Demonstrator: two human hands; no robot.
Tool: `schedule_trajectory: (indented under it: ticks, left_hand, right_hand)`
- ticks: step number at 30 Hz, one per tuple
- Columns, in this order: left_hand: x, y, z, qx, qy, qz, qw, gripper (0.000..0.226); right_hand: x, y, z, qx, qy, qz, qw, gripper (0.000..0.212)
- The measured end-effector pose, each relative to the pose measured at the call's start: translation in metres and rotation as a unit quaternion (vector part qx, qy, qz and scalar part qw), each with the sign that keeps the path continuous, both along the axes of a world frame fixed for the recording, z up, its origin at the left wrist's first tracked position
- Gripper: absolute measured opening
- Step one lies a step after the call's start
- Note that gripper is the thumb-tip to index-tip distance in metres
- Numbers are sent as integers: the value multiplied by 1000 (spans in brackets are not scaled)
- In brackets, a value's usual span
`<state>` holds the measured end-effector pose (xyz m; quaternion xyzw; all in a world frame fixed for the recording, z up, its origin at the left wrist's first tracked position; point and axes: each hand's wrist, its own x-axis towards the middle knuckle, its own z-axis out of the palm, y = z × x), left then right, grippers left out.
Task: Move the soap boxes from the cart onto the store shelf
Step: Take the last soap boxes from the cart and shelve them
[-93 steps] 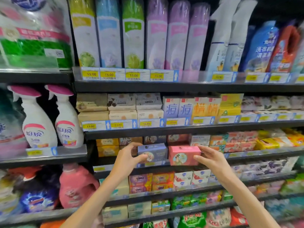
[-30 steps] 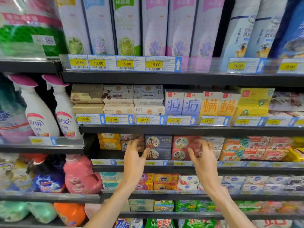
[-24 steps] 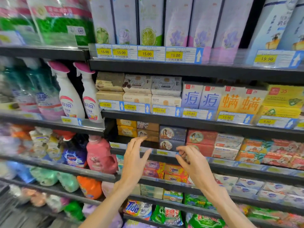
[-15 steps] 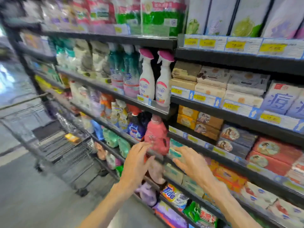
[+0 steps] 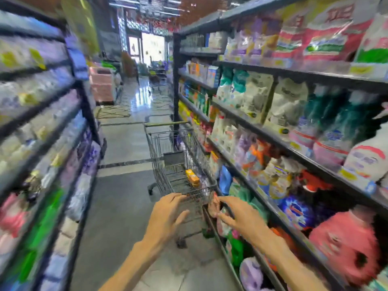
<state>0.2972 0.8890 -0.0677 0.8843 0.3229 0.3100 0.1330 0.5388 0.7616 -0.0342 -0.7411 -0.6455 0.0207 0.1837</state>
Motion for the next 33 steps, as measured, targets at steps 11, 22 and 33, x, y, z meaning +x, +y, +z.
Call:
schedule_trajectory:
  ticks: [11, 22, 33]
  left_hand:
    - [-102, 212, -4, -10, 10, 107, 994, 53]
    - [-98, 441, -11, -23, 39, 153, 987, 55]
    - [-63, 667, -2, -72, 41, 141, 986, 58]
  right_hand:
    - [-83, 264, 3, -17, -29, 96, 995, 61]
    - [-68, 518, -8, -43, -7, 134, 990, 63]
    - [-36, 741, -4, -56, -41, 108, 992, 66]
